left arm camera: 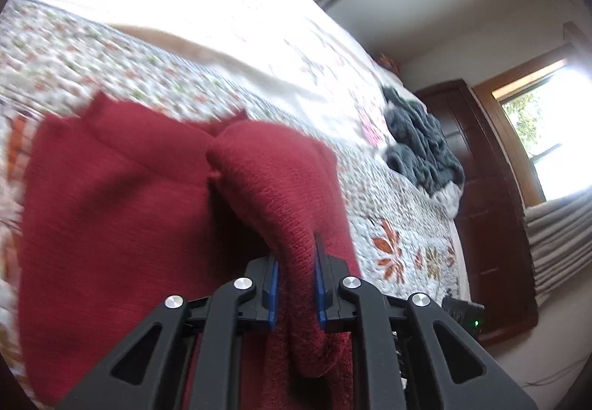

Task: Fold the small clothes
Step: 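Grasp the folded sweater edge with the left tool and lift it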

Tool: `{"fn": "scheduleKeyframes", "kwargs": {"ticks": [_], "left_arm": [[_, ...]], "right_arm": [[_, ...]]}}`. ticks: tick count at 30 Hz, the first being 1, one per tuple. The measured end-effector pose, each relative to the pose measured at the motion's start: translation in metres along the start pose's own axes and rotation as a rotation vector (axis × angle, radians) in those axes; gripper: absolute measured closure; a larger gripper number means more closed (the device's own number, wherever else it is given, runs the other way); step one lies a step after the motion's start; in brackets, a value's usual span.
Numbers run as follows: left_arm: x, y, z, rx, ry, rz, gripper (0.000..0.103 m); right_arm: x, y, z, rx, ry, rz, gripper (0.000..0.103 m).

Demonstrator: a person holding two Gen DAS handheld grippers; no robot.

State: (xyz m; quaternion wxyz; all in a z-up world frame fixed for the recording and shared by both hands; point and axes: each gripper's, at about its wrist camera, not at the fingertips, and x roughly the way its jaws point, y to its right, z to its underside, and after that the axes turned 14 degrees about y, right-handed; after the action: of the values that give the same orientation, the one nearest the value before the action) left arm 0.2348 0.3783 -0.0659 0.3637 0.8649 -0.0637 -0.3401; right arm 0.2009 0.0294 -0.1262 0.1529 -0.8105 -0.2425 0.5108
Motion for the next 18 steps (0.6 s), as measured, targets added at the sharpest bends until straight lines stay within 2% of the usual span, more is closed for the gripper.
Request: {"fn": "scheduleKeyframes", "kwargs": {"ticks": [7,14,18], "left_arm": [[-0.046,-0.049,-0.029,-0.037,0.066,-0.083,0.088],[-0.087,-0.091,-0.029,-0.09,0.125,-0.095,0.088],[-0.103,-0.122,-0.029,-0.118,0.163,-0.142,0.088]], "right_arm": [[0.015,-0.025,0.005,-0.047,-0.029,-0.004,0.053],[0.027,-0.047,0.006,-0.09,-0.056,-0.015,0.053],[0.033,-0.058,0.009,-0.116,-0.069,-0.018,0.053]]}}
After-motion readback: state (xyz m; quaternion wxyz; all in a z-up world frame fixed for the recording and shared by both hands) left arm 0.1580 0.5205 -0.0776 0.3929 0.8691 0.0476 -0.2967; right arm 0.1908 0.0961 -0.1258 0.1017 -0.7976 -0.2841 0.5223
